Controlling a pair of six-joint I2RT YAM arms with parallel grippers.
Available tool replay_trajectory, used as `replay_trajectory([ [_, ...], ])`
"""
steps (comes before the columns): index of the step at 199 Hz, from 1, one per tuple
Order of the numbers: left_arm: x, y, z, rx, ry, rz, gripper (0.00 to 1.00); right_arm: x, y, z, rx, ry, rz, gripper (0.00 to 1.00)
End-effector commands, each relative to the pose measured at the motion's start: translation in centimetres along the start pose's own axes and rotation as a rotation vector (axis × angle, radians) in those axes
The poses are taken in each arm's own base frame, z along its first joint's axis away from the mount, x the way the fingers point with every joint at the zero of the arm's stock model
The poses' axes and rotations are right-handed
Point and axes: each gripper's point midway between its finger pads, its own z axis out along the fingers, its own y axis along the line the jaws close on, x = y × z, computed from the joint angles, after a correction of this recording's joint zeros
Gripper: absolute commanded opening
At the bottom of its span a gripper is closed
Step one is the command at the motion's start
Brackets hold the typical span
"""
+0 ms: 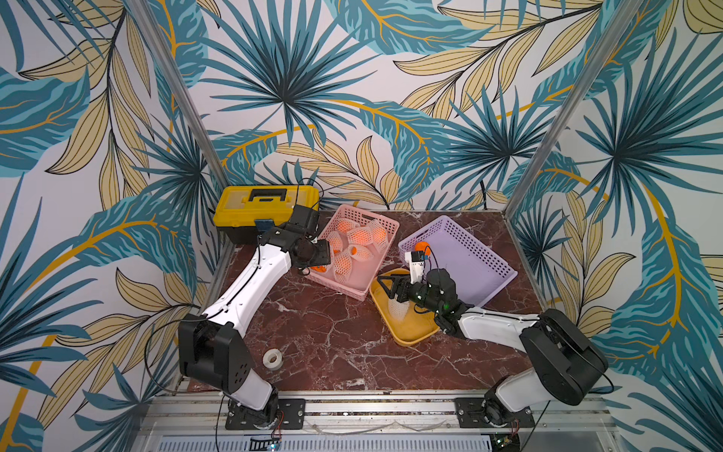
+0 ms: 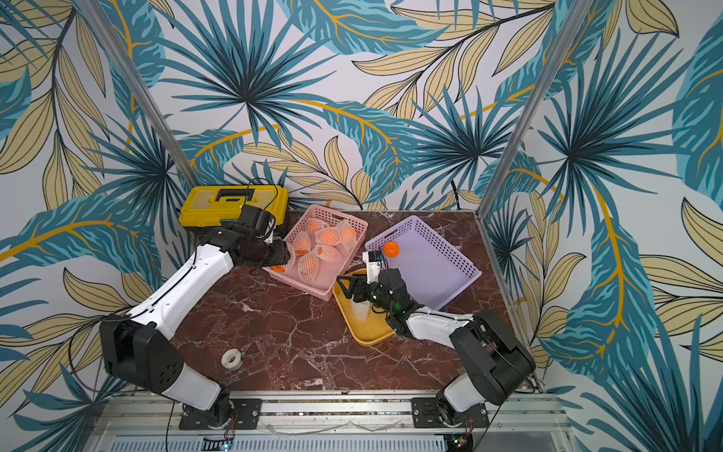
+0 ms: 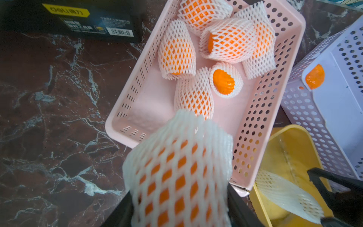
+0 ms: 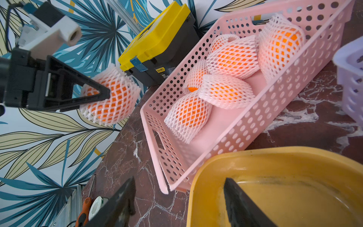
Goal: Remove foam nets from oranges
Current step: Pick up the orange from the basket, then place the orange at the center of the board.
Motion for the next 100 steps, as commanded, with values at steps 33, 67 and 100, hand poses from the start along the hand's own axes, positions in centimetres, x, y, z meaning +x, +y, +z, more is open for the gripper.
replay_trajectory([
  [33, 7.8, -4.1, -2.3, 0.144, 0.094, 0.046, 0.43, -0.2, 0.5, 0.3, -0.019, 0.002, 0.006, 0.73],
  [67, 14.0, -5.9, -1.2, 0.155, 0.165, 0.128, 0.45, -0.3, 1.0, 0.2, -0.041, 0.005, -0.007, 0.73],
  [100, 18.2, -5.0, 1.0, 0.188, 0.192, 0.086, 0.45, -0.4, 1.2, -0.2, -0.029, -0.001, -0.022, 0.73],
])
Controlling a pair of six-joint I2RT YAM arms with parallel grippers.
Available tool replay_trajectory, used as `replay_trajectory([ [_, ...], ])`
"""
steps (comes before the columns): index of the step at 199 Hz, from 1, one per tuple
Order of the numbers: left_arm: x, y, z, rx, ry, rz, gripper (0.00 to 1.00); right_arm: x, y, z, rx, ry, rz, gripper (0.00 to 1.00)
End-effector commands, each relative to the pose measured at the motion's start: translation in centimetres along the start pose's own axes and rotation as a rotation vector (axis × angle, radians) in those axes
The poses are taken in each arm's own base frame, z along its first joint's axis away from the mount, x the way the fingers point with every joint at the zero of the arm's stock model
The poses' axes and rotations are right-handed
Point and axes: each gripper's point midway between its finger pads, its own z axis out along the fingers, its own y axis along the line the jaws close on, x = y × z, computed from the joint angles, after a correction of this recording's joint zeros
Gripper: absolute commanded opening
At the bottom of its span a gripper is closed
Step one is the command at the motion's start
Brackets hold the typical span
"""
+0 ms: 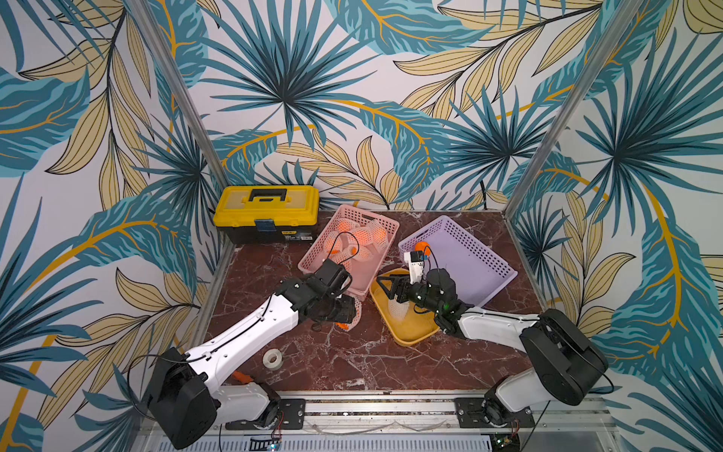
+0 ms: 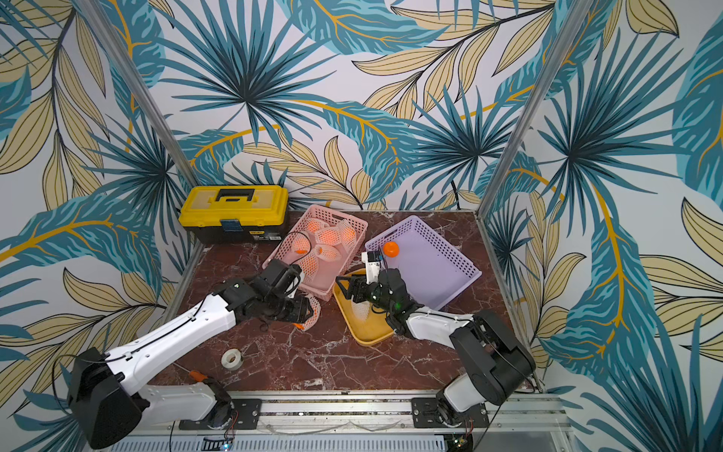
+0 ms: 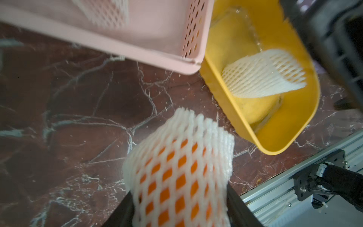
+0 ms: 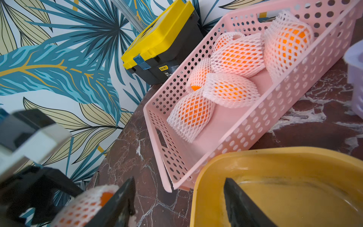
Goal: Remove foam nets from oranges
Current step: Place the orange at the center of the board.
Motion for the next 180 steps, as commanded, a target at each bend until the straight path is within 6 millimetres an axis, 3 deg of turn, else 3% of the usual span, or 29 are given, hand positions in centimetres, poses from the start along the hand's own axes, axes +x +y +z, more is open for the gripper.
replay_trajectory([
  [1, 0.6, 0.1, 0.9, 0.036, -0.049, -0.064, 0.45, -0.6, 0.8, -0.2, -0.009, -0.013, -0.022, 0.73],
  [48, 2.7, 1.6, 3.6, 0.001, 0.010, -0.171, 0.48, -0.4, 1.1, -0.4, 0.016, -0.014, -0.064, 0.73],
  [69, 2.6, 2.0, 4.0, -0.030, 0.020, -0.224, 0.61, -0.5, 1.7, -0.9, 0.024, -0.013, -0.096, 0.72],
  [117, 2.5, 1.8, 6.0, -0.066, 0.086, -0.324, 0.76, 0.1, 2.6, -3.7, 0.081, -0.019, -0.132, 0.72],
  [140, 1.5, 1.0, 5.9, -0.046, 0.078, -0.350, 0.83, 0.5, 2.7, -5.3, 0.111, -0.014, -0.112, 0.72],
  [180, -0.5, 0.3, 4.5, 0.030, 0.058, -0.416, 0.92, 3.0, 3.4, -7.4, 0.154, 0.070, -0.170, 0.71],
])
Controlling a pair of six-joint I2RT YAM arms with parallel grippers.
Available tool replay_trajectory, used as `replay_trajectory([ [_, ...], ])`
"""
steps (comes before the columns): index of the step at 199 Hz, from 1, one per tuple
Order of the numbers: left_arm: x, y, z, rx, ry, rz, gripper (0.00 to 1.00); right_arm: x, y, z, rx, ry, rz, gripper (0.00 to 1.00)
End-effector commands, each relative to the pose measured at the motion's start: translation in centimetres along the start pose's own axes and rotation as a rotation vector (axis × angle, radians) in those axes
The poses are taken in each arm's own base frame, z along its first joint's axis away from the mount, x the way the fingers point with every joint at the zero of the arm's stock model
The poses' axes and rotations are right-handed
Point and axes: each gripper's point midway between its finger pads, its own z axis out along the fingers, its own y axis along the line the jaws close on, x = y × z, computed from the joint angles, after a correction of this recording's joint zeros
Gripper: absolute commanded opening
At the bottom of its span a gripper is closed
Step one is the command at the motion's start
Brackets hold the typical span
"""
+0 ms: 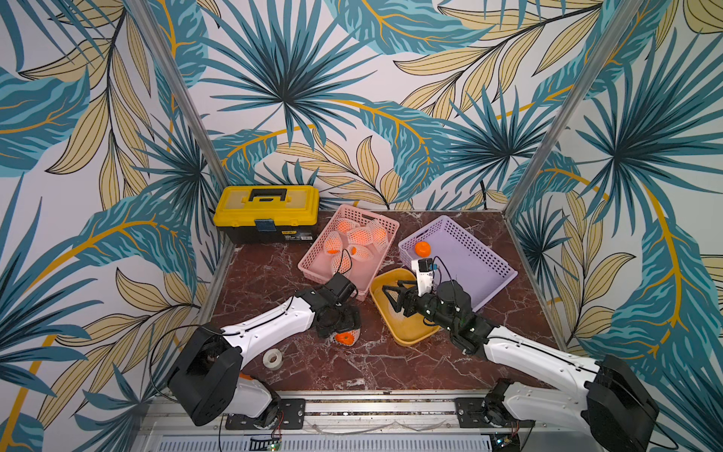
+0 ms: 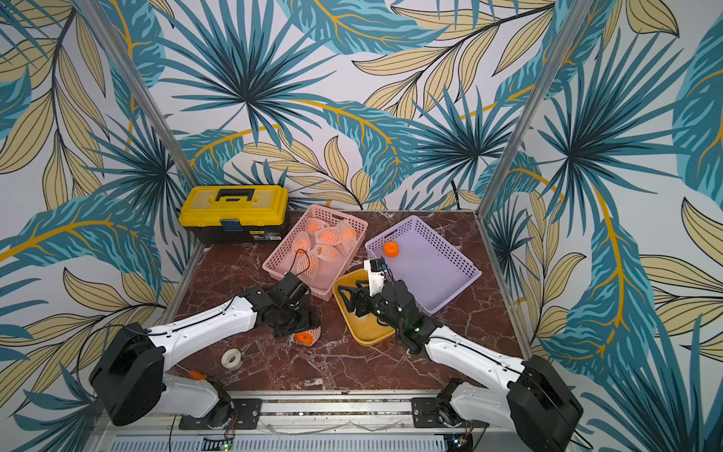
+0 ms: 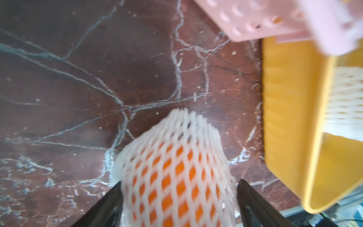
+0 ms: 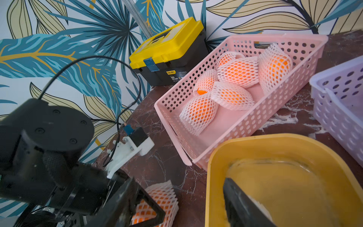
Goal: Remove foam nets from oranges
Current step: Place the orange at the center of the board, then remove the foam net from the orange.
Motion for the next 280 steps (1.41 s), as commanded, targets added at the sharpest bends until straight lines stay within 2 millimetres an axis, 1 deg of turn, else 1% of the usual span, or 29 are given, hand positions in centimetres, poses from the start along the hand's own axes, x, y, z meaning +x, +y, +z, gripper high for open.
replay_trajectory([
  [1, -1.6, -1.6, -1.5, 0.087, -0.017, -0.054, 0.92, 3.5, -1.3, -1.4, 0.085, 0.101, -0.048, 0.71],
  [17, -2.3, -1.7, -1.9, 0.121, 0.000, -0.088, 0.93, 3.8, -1.6, -2.1, 0.109, 0.114, -0.078, 0.71],
  [19, -2.4, -1.7, -2.0, 0.123, 0.000, -0.091, 0.93, 4.3, -1.0, -2.2, 0.092, 0.128, -0.089, 0.71],
  [21, -2.5, -1.7, -2.1, 0.128, 0.002, -0.093, 0.94, 4.5, -0.8, -2.3, 0.089, 0.136, -0.096, 0.71],
  [40, -3.2, -2.3, -2.8, 0.166, 0.005, -0.098, 0.95, 5.5, -0.4, -2.5, 0.093, 0.184, -0.151, 0.71],
  [58, -4.0, -2.8, -3.7, 0.204, 0.005, -0.108, 0.95, 6.7, 0.9, -2.4, 0.079, 0.236, -0.241, 0.71],
  [85, -5.1, -3.2, -5.0, 0.242, 0.006, -0.126, 0.96, 9.2, 3.2, -1.1, 0.081, 0.326, -0.411, 0.72],
  [100, -5.6, -3.5, -5.7, 0.271, 0.006, -0.135, 0.96, 10.8, 4.1, -0.2, 0.109, 0.358, -0.510, 0.74],
  [122, -7.1, -3.5, -7.2, 0.279, -0.022, -0.128, 0.96, 12.7, 5.6, 1.2, 0.109, 0.395, -0.595, 0.76],
  [146, -9.6, -2.8, -9.9, 0.262, -0.089, -0.112, 0.96, 14.1, 7.3, 2.2, 0.121, 0.395, -0.712, 0.79],
  [157, -10.8, -2.1, -10.9, 0.244, -0.123, -0.110, 0.96, 15.2, 8.1, 2.4, 0.112, 0.410, -0.762, 0.81],
  [169, -11.9, -1.1, -11.7, 0.227, -0.167, -0.110, 0.96, 16.5, 8.4, 2.6, 0.125, 0.427, -0.835, 0.83],
  [189, -13.2, 0.8, -12.0, 0.185, -0.212, -0.128, 0.96, 18.2, 7.7, 2.9, 0.202, 0.473, -0.936, 0.86],
  [206, -13.5, 1.7, -11.7, 0.183, -0.202, -0.147, 0.96, 19.4, 7.2, 3.3, 0.228, 0.499, -0.973, 0.86],
  [218, -13.5, 2.0, -11.5, 0.180, -0.197, -0.150, 0.96, 19.5, 6.9, 3.5, 0.255, 0.504, -0.980, 0.84],
  [230, -13.5, 2.3, -11.2, 0.165, -0.200, -0.143, 0.96, 19.2, 6.7, 3.7, 0.285, 0.493, -0.986, 0.83],
  [245, -13.5, 2.7, -10.8, 0.155, -0.206, -0.134, 0.96, 19.1, 6.6, 4.0, 0.302, 0.486, -0.993, 0.78],
  [258, -13.4, 3.0, -10.2, 0.155, -0.204, -0.130, 0.96, 18.9, 6.4, 4.1, 0.329, 0.480, -0.998, 0.72],
  [280, -13.3, 3.3, -9.6, 0.155, -0.204, -0.123, 0.96, 18.4, 6.5, 4.2, 0.342, 0.464, -0.987, 0.53],
])
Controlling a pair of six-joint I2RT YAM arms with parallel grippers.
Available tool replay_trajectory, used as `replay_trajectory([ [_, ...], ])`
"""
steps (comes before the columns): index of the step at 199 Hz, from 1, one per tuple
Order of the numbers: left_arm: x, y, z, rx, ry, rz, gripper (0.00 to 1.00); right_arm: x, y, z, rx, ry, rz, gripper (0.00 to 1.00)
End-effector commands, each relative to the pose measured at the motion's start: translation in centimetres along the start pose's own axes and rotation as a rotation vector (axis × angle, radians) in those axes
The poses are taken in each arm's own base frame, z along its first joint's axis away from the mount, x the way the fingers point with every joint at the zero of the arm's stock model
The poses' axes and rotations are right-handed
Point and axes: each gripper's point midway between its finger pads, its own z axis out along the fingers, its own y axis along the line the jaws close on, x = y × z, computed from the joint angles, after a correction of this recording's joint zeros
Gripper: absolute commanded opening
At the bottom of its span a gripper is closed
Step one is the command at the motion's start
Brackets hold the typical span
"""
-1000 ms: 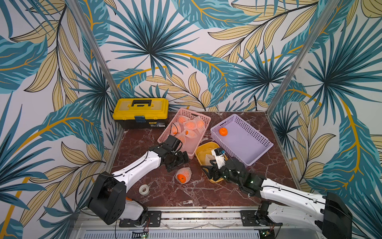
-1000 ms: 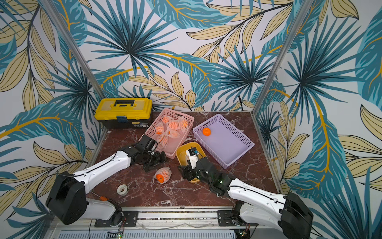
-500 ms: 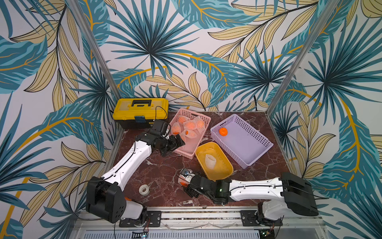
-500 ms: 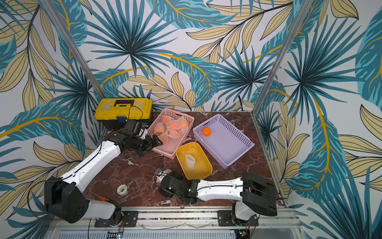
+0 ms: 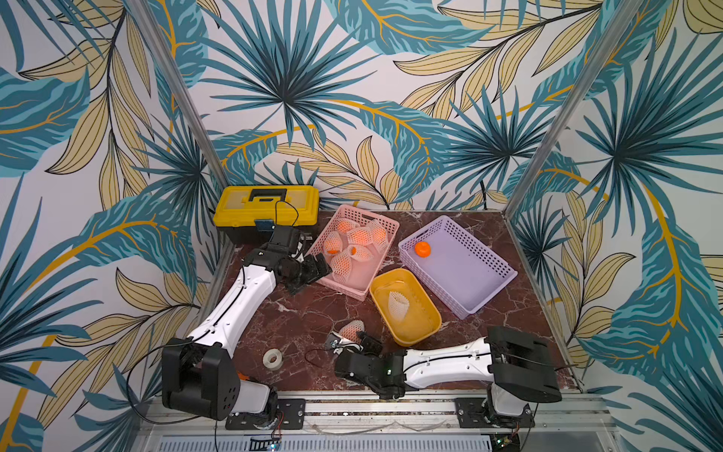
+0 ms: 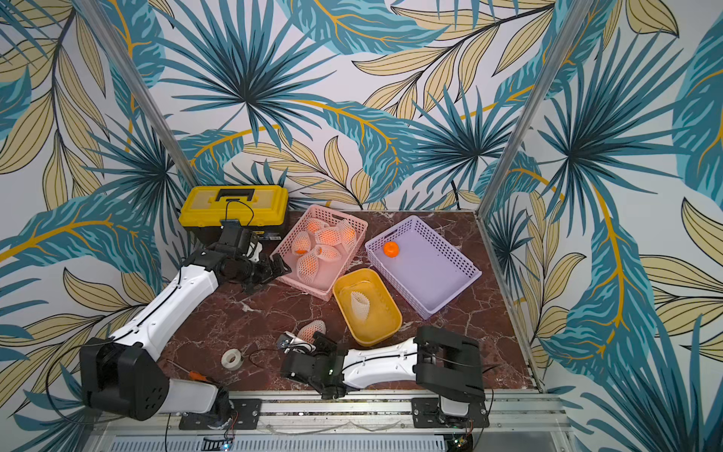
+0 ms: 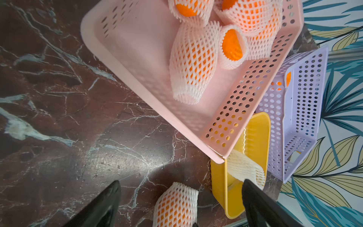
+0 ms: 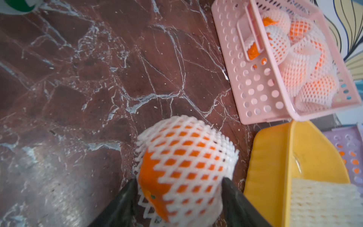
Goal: Remove foam nets from oranges
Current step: Remove the foam net from the orange.
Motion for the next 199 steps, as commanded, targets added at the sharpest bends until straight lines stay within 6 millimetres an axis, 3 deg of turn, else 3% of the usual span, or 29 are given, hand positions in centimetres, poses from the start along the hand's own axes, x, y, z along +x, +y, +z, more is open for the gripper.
replay_trajectory([
  [1, -0.4, 0.4, 0.3, 0.000, -0.025, 0.035, 0.96, 0.7, -0.5, 0.2, 0.048, 0.028, -0.014, 0.53],
  [16, -0.3, 0.4, 0.4, 0.006, -0.019, 0.038, 0.96, 0.1, -0.6, 0.0, 0.029, 0.013, 0.012, 0.39],
  [53, 0.4, 0.0, 0.0, 0.045, -0.002, -0.011, 0.95, -0.7, -1.1, 0.0, -0.025, 0.011, 0.093, 0.19],
  [89, 3.5, 0.2, 0.2, 0.117, 0.081, -0.197, 0.92, -1.6, -2.1, 0.2, -0.071, 0.020, 0.221, 0.00],
  [154, 8.3, 1.9, -0.6, 0.226, 0.113, -0.444, 0.92, -4.1, -4.3, -0.2, -0.199, -0.008, 0.531, 0.00],
  [199, 12.2, 2.4, 0.8, 0.285, 0.137, -0.551, 0.97, -5.2, -4.9, -0.5, -0.253, -0.055, 0.638, 0.00],
])
